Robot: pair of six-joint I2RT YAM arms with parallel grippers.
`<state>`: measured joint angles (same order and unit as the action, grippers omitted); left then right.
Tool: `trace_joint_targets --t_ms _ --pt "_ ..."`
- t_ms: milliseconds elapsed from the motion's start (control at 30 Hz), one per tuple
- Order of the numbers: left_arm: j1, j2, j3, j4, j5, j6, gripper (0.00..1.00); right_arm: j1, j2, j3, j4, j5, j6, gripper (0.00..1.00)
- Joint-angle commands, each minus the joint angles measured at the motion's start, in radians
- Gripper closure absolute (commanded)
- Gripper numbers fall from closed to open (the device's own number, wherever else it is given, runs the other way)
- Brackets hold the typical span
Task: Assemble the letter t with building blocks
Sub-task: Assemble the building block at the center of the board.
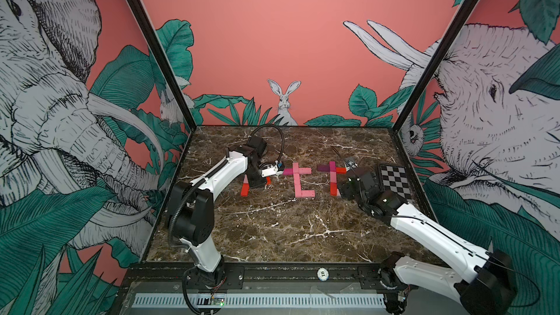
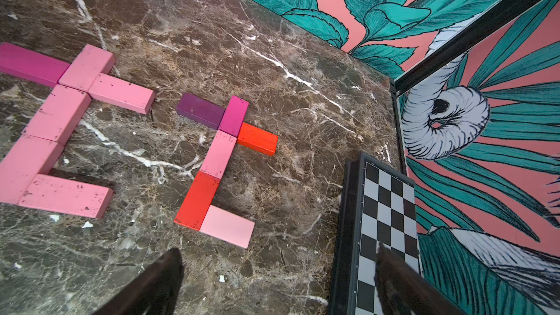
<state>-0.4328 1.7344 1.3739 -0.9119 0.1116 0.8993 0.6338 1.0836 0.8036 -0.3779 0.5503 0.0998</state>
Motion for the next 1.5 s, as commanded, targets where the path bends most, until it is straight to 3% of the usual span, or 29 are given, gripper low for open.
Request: trace_joint_targets --t_ms 0,167,567,1067,1467 --pt "0.004 0.046 0.031 -0.002 -0.012 0.081 1.0 -0.006 0.004 0.003 0.019 0.014 -0.012 0.04" --pt "0.022 0.11 0.056 -0.005 0.02 0.096 1.0 -0.008 0.004 0.005 0.015 0.016 -0.015 0.04" --pt "0.043 0.109 -0.07 0.095 -0.069 0.187 1.0 -0.008 0.013 0.003 0.013 0.014 -0.014 0.04" --pt "0.058 0.179 -0.078 0.111 -0.157 0.232 1.0 -0.008 0.007 0.0 0.008 0.011 -0.01 0.04" --pt "0.058 0.189 -0.084 0.09 -0.164 0.249 1.0 -0.009 0.009 0.0 0.008 0.012 -0.012 0.04"
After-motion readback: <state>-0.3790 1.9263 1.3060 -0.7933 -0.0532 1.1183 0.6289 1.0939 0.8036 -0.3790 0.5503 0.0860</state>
